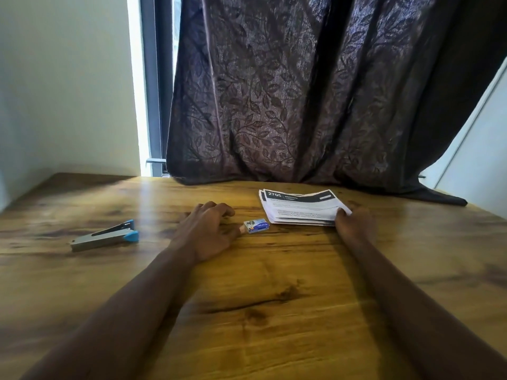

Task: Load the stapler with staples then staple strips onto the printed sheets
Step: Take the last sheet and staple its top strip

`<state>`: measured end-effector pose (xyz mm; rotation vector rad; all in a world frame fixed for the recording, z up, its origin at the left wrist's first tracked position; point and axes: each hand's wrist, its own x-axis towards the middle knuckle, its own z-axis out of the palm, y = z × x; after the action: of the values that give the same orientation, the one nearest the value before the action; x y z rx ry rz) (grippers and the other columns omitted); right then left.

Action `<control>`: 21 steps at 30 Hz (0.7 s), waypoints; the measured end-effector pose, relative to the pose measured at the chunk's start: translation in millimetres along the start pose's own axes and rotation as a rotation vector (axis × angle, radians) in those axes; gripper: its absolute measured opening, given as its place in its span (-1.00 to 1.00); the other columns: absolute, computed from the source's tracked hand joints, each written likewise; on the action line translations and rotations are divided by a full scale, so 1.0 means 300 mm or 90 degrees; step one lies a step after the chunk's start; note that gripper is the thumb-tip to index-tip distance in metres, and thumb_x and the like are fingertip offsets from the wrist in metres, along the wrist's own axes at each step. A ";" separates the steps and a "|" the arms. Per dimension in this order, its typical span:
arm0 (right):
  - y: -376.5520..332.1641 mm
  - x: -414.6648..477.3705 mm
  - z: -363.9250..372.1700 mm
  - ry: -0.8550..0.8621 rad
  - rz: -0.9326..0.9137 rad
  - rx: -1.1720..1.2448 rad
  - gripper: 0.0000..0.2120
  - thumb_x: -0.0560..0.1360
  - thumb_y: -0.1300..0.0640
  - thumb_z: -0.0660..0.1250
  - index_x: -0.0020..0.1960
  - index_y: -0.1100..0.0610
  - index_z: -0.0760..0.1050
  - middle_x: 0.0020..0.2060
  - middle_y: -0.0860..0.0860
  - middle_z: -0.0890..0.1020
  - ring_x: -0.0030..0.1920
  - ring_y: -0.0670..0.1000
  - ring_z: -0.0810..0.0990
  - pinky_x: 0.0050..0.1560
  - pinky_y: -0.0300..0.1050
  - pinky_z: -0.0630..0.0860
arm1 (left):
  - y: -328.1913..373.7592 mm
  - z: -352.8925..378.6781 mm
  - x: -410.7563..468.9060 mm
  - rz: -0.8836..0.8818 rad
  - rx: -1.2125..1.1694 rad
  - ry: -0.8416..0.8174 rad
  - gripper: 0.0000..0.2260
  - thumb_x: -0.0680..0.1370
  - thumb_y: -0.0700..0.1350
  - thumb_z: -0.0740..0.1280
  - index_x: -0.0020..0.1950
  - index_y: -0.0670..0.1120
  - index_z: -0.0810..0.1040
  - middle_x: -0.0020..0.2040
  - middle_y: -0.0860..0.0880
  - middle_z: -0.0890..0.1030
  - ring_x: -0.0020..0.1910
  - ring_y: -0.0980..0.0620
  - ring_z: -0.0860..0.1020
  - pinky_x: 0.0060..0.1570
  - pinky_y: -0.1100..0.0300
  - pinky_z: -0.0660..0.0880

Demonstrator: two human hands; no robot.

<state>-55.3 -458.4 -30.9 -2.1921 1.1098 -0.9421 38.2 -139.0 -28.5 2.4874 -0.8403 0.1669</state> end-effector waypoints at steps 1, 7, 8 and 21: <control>0.000 -0.011 0.005 0.026 -0.014 -0.058 -0.60 0.59 -0.02 0.28 0.38 0.08 0.52 0.32 0.19 0.55 0.30 0.26 0.49 0.29 0.16 0.43 | -0.001 0.000 0.000 -0.001 0.003 0.004 -0.46 0.52 0.37 0.30 0.41 0.13 0.46 0.37 0.03 0.52 0.36 -0.03 0.44 0.37 -0.17 0.36; -0.087 -0.164 0.017 0.064 -0.332 -0.072 -0.50 0.57 -0.17 0.18 0.37 0.09 0.51 0.25 0.17 0.52 0.27 0.22 0.46 0.27 0.19 0.40 | -0.008 -0.032 -0.009 -0.017 0.052 0.086 -0.49 0.53 0.34 0.31 0.40 0.14 0.47 0.45 0.00 0.47 0.46 -0.09 0.38 0.43 -0.18 0.24; -0.112 -0.207 0.021 0.024 -0.402 -0.053 -0.51 0.56 -0.16 0.19 0.37 0.08 0.52 0.24 0.13 0.54 0.26 0.18 0.47 0.27 0.18 0.42 | -0.018 -0.049 -0.013 -0.015 0.078 0.103 -0.49 0.53 0.33 0.32 0.41 0.14 0.46 0.47 0.00 0.46 0.48 -0.09 0.36 0.46 -0.19 0.21; -0.259 -0.415 0.055 -0.342 -0.678 -0.274 -0.38 0.52 -0.11 -0.09 0.55 -0.12 0.29 0.49 -0.03 0.42 0.48 0.04 0.30 0.46 0.12 0.15 | -0.245 -0.256 -0.279 -0.389 0.117 0.181 -0.47 0.44 0.06 0.39 0.42 0.12 0.49 0.39 -0.10 0.48 0.41 -0.18 0.39 0.39 -0.18 0.23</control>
<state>-58.4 -310.8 -31.7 -3.1690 -0.2108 -0.3851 18.2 -5.8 -15.8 2.6771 0.0680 0.3804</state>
